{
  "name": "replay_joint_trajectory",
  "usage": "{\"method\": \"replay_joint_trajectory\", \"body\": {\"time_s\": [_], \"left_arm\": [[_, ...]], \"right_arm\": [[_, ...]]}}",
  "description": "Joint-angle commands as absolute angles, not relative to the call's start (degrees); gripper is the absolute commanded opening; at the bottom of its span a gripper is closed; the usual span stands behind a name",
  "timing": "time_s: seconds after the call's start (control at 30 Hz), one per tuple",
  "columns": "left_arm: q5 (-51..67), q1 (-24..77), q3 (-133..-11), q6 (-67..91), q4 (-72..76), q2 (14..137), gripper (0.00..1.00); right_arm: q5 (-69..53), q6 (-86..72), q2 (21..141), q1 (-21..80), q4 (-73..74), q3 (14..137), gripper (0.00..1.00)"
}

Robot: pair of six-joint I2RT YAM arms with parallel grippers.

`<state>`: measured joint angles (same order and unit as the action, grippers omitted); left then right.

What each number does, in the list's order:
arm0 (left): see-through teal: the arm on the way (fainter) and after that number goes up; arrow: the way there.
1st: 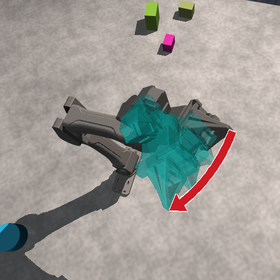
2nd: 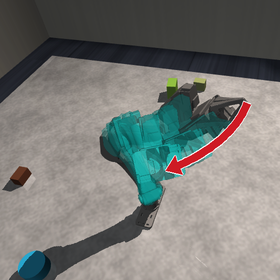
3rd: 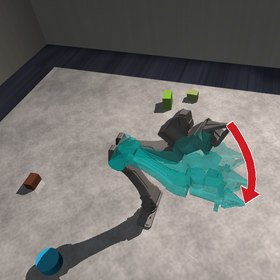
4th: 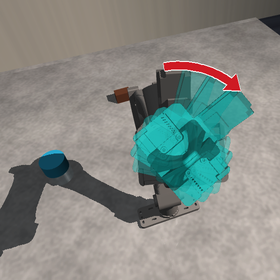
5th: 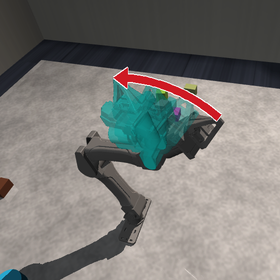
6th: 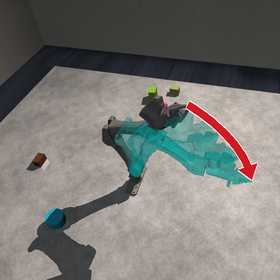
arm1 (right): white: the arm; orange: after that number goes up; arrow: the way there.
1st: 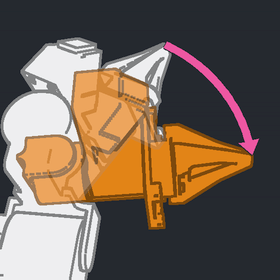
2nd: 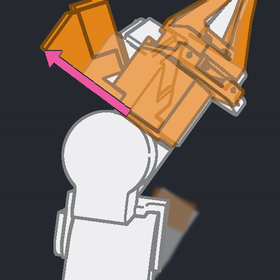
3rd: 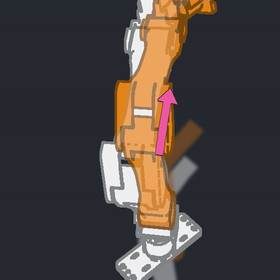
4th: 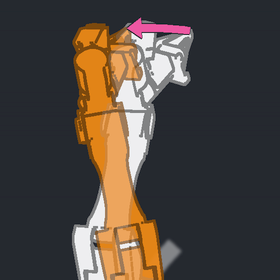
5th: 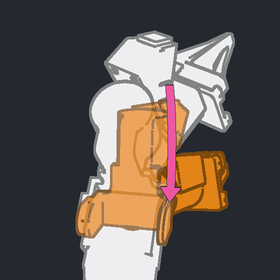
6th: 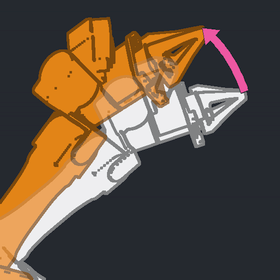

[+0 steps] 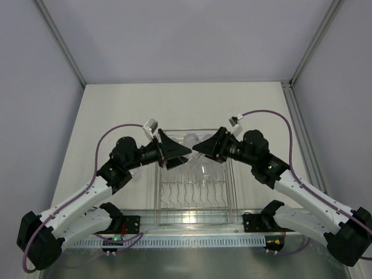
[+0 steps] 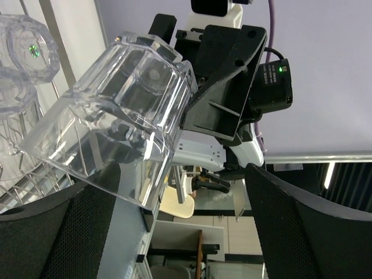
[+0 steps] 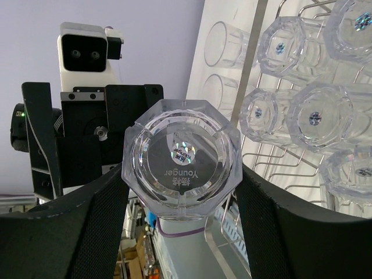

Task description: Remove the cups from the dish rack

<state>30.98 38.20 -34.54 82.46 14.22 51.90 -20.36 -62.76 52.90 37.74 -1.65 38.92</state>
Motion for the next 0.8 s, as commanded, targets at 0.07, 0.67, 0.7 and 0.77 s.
{"method": "replay_joint_trajectory", "body": {"time_s": [0.07, 0.67, 0.7, 0.77], "left_arm": [[25.59, 38.5, -37.53, 81.39, 15.38, 51.24, 0.82], [22.51, 38.41, -41.74, 77.54, 11.88, 51.42, 0.0], [21.28, 38.41, -42.88, 75.69, 5.25, 50.81, 0.0], [15.95, 37.97, -49.19, 70.87, -4.25, 50.19, 0.0]], "right_arm": [[-23.9, -64.16, 51.15, 37.62, -7.3, 38.94, 0.04], [-27.87, -61.18, 52.12, 39.64, -4.06, 39.2, 0.99], [-26.99, -60.56, 51.68, 39.64, -2.39, 40.07, 1.0], [-24.53, -58.8, 50.11, 39.46, 2.89, 40.69, 1.0]]}}
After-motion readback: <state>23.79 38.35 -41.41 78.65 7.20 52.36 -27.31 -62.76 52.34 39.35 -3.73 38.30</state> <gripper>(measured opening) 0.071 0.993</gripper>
